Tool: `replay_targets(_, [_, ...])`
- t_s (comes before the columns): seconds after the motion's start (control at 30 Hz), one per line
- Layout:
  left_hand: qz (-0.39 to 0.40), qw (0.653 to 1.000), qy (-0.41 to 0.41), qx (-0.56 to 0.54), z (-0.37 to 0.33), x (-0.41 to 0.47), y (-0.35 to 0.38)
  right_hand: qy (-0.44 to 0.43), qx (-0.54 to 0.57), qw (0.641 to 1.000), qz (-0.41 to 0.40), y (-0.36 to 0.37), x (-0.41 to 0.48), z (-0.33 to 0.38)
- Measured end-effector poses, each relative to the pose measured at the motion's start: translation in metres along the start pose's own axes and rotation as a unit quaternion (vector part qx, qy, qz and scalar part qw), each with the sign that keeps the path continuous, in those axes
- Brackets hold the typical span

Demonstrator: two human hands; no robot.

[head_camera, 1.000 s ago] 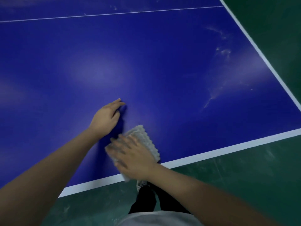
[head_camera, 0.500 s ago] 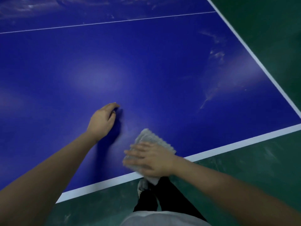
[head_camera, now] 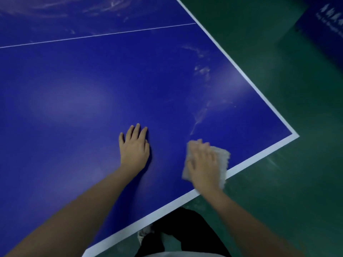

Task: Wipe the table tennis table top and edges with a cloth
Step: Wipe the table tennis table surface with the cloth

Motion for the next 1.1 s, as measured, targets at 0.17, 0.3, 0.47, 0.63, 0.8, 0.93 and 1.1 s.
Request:
replay_targets(0.17, [-0.008,0.999,-0.045,0.011,-0.029,0.027,0.023,-0.286,-0.012,0.958,0.018,0.000,0.016,0.024])
replay_targets(0.3, [-0.043,0.997,-0.066,-0.005,-0.036,0.054,0.028,-0.339,-0.004,0.941,0.023,0.004,0.097,-0.014])
replay_targets(0.47, [-0.083,0.990,-0.117,-0.002,-0.053,0.085,0.035,-0.180,-0.014,0.984,0.005,0.005,0.234,-0.105])
replay_targets(0.63, [-0.138,0.977,-0.161,-0.019,-0.063,0.111,0.035,-0.145,-0.023,0.989,-0.007,0.001,0.254,-0.108])
replay_targets(0.8, [-0.243,0.941,-0.208,-0.112,-0.065,0.133,0.025,-0.517,0.024,0.855,-0.039,-0.001,0.206,-0.031])
replay_targets(0.93, [-0.242,0.929,-0.272,-0.063,-0.072,0.158,0.030,-0.556,-0.013,0.831,-0.026,-0.012,0.304,-0.008])
replay_targets(1.1, [-0.176,0.912,-0.370,-0.009,-0.083,0.197,0.046,-0.291,-0.017,0.955,-0.058,-0.013,0.473,-0.084])
Point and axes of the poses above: each hand's wrist, its own x-axis towards the middle knuckle, its own y-axis out of the palm, z = x × y, the point moved 1 cm from there along x, towards the middle knuckle, and after that the axes turned 12 degrees about -x, right-handed, at the moved point
